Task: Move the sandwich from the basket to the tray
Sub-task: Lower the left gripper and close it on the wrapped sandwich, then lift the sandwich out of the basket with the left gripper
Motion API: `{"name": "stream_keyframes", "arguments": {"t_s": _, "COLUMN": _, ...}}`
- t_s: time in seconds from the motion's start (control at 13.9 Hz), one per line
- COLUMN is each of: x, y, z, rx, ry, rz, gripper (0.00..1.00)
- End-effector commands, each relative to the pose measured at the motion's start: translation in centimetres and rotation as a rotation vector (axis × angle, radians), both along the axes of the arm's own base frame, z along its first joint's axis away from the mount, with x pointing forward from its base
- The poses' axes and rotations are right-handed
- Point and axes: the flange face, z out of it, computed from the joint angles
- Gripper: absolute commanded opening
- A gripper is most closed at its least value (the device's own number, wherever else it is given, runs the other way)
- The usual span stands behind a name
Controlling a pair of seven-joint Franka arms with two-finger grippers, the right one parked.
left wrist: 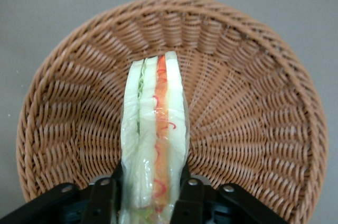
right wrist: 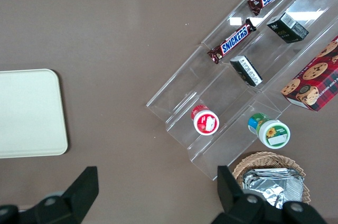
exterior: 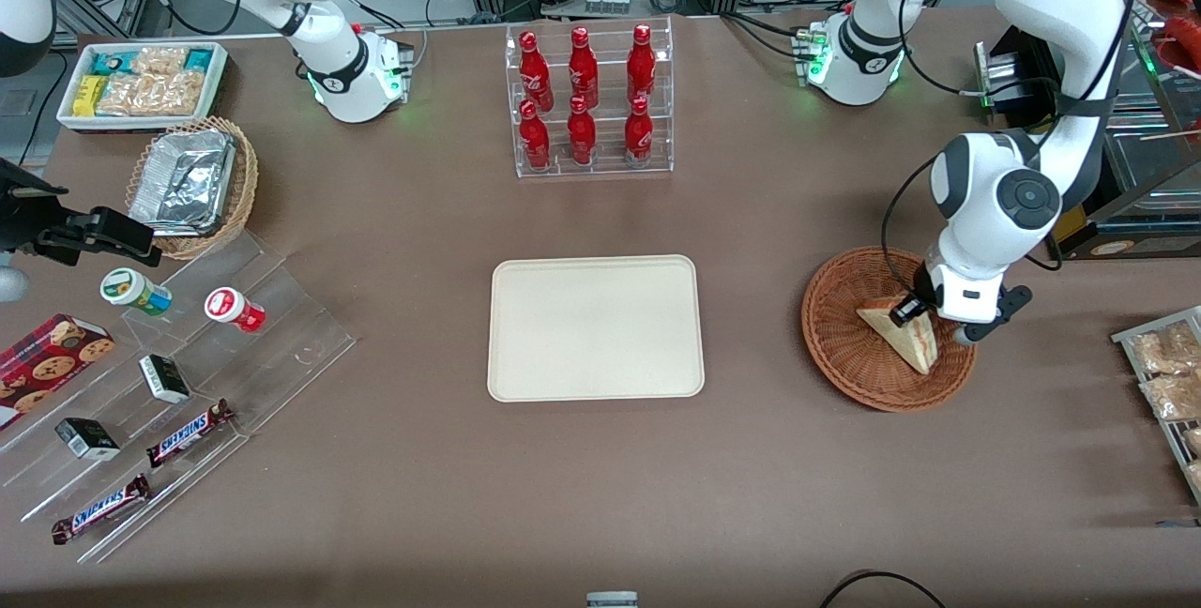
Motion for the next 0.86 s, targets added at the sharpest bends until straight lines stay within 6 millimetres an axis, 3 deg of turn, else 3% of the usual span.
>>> {"name": "stream_keyframes", "arguments": {"t_s": 0.0, "x": 0.3, "y": -0.3, "z": 2.6, "rx": 0.001, "ry": -0.017, "rz": 0.009, "gripper": 0.00}}
{"name": "stream_keyframes", "arguments": {"t_s": 0.14, "x": 0.5, "y": -0.8, "z": 5.6, "rx": 0.010, "ry": 0.036, "rz": -0.007, "gripper": 0.00}}
{"name": "stream_keyframes", "arguments": {"t_s": 0.43, "x": 2.2, "y": -5.5, "z": 12.9, "rx": 0.021, "ry": 0.150, "rz": -0.047, "gripper": 0.00}}
{"name": "stream_keyframes", "arguments": {"t_s": 0.58, "x": 2.7, "y": -9.6, "z": 15.5, "rx": 0.025, "ry": 0.176, "rz": -0.061, "gripper": 0.00}}
{"name": "stream_keyframes", "arguments": {"t_s": 0.79, "x": 2.0, "y": -16.6, "z": 16.8, "rx": 0.025, "ry": 0.153, "rz": -0.166, "gripper": 0.00}}
